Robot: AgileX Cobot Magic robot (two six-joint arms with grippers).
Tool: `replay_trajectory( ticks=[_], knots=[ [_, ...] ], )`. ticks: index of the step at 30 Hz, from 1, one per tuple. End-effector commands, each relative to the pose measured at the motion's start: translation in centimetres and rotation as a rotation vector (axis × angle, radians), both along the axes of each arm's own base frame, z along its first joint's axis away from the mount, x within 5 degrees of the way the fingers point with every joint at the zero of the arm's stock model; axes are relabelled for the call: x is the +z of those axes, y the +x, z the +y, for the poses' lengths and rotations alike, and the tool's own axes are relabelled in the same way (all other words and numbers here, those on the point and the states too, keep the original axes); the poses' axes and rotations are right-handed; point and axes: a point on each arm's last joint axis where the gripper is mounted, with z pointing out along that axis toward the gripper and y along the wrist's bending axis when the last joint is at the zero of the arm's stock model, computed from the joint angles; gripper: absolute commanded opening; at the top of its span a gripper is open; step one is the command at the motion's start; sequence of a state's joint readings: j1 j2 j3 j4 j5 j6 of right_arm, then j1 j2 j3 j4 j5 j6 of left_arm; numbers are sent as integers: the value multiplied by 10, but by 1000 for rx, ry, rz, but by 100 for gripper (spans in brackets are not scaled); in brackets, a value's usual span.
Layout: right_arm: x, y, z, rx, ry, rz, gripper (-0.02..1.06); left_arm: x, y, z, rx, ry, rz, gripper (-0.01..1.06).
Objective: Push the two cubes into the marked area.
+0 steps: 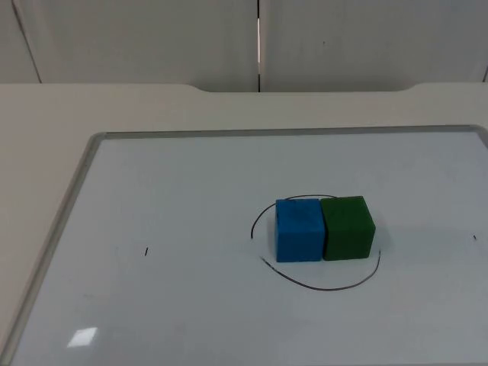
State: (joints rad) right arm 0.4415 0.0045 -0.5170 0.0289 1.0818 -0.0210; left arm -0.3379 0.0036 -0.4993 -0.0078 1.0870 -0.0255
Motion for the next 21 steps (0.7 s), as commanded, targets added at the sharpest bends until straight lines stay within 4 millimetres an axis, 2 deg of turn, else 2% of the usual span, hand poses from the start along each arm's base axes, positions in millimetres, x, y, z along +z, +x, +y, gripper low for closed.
replay_trajectory(
  ticks=[1,6,21],
  knots=[
    [0,0,0,3,-4,-8,105,0,0,0,2,-3,-11,105],
    [0,0,0,3,-4,-8,105,0,0,0,9,-3,-11,105],
    [0,0,0,2,-2,-7,105,0,0,-1,183,-2,-11,105]
  ],
)
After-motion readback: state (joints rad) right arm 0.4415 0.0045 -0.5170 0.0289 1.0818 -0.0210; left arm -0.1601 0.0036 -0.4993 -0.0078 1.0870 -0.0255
